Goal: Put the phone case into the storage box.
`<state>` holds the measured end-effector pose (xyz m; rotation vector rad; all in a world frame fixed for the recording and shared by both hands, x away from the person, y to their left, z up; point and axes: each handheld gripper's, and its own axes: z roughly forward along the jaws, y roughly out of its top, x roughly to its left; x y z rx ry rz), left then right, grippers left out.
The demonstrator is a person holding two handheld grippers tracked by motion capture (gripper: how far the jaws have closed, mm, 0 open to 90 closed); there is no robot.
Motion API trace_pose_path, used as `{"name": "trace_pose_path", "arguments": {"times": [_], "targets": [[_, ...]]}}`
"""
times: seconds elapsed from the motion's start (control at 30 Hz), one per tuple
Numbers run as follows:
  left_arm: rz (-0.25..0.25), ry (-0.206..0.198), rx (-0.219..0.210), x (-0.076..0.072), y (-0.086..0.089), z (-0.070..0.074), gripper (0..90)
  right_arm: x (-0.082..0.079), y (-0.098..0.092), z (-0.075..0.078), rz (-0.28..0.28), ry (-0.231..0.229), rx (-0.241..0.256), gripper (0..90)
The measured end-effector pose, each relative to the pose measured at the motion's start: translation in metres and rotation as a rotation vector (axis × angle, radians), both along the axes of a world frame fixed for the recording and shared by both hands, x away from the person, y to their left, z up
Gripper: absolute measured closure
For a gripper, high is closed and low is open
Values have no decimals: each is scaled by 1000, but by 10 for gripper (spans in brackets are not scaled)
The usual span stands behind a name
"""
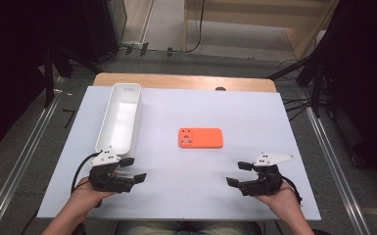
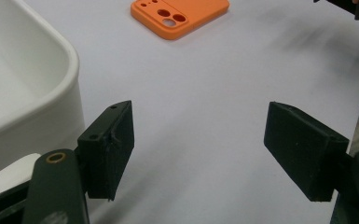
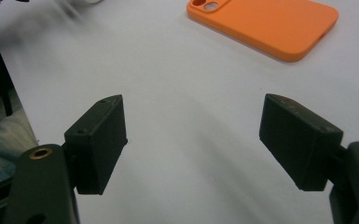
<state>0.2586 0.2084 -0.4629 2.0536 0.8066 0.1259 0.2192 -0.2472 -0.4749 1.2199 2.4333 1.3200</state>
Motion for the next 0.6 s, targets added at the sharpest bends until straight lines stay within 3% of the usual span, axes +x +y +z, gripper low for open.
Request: {"name": "trace_pose_path", "arguments": {"times": [0.6], "targets": [[-3,0,-4,1,2,0,240,1,1,-1,-1,-14,-4,219]]}}
